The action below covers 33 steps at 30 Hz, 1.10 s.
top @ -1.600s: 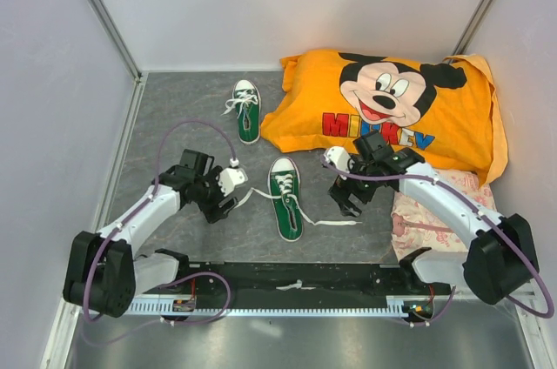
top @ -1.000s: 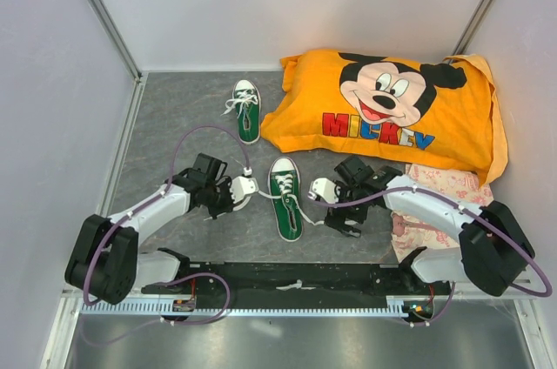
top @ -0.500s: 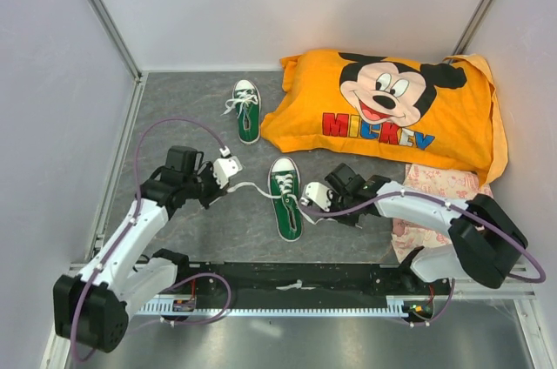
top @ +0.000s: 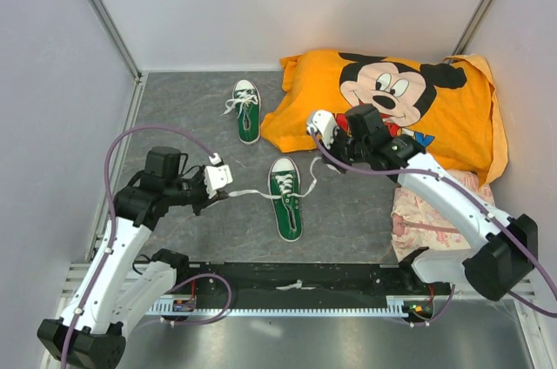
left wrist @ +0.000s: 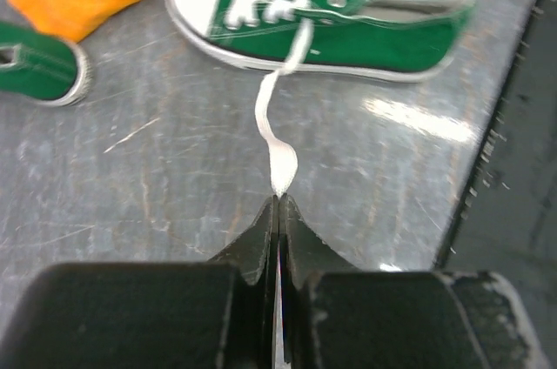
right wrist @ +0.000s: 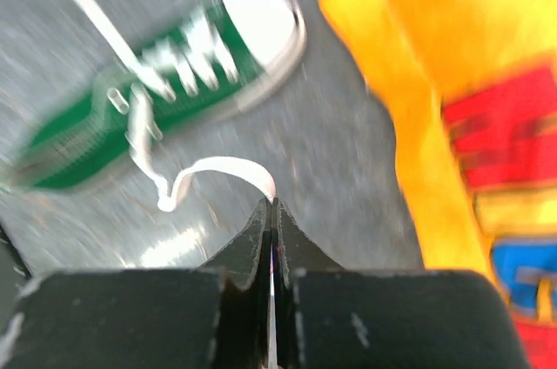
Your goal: Tie the shoes
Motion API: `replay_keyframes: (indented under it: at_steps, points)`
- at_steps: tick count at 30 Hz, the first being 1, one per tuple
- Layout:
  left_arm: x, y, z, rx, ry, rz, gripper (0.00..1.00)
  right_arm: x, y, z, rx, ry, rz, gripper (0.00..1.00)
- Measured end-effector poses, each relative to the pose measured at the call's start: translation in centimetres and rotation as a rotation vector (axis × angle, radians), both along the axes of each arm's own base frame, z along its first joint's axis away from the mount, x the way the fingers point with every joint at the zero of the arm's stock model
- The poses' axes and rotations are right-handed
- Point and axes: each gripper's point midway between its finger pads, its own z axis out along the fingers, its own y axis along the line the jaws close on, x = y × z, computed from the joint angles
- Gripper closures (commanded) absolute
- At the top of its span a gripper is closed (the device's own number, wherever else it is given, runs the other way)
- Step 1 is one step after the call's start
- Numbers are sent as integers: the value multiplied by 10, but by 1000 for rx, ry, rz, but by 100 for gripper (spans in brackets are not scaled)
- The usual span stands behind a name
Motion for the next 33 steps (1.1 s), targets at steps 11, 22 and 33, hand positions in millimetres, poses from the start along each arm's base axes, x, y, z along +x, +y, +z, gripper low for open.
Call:
replay_keyframes:
  at_steps: [11, 22, 33]
  points:
    - [-73, -1, 14, 24, -29, -272, 98, 4, 119, 10, 179, 143, 205, 100]
    - [-108, 1, 2, 12, 32, -368, 99, -23, 223, -33, 231, 249, 318, 100]
    - [-114, 1, -10, 16, 55, -403, 99, -52, 246, -98, 167, 412, 327, 23]
